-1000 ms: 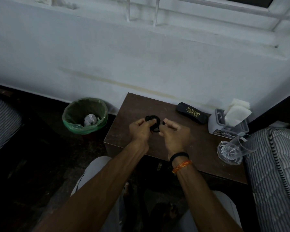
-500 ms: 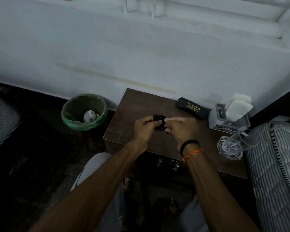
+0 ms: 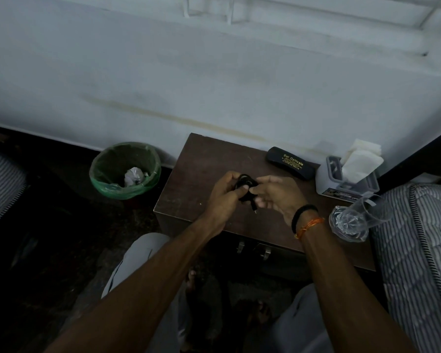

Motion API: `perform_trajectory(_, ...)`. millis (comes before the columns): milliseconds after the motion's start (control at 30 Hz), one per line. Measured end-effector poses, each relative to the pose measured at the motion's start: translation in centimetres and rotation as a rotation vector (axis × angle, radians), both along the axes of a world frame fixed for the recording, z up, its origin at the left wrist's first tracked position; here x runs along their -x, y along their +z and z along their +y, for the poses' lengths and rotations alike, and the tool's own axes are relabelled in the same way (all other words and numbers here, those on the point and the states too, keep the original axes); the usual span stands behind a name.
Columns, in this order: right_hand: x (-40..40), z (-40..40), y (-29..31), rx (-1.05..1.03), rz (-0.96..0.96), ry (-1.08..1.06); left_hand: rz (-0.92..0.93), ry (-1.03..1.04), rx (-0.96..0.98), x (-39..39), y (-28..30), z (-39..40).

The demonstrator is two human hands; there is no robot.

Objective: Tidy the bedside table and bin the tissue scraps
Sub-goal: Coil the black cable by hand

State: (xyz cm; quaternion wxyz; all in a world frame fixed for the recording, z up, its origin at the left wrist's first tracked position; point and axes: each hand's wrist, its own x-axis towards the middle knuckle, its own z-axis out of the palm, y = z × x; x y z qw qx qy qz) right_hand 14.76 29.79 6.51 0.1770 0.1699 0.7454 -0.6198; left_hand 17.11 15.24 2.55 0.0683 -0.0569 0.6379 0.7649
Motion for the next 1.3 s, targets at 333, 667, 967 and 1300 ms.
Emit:
perform_trajectory(333, -1.7, 0.8, -2.2, 0.176, 0.191, 0.072, -0.062, 0.083, 0.156, 1.1, -0.3, 0.8)
perform_trajectory(667, -1.4, 3.9, -4.6, 0.074, 0.185, -0.044, -0.333, -0.163, -0.137, 2.4, -1.5, 2.2)
perform_trajectory(967, 0.1, 8.2, -7.9, 0.006, 0.082, -0.264, -0.42, -0.153, 0.037, 5.8, -4.5, 8.8)
perform_trajectory(1300, 2.8, 14.4, -10.1, -0.563, -0.032, -0.353, -0.446, -0.337, 0.145, 8.9, -5.8, 16.2)
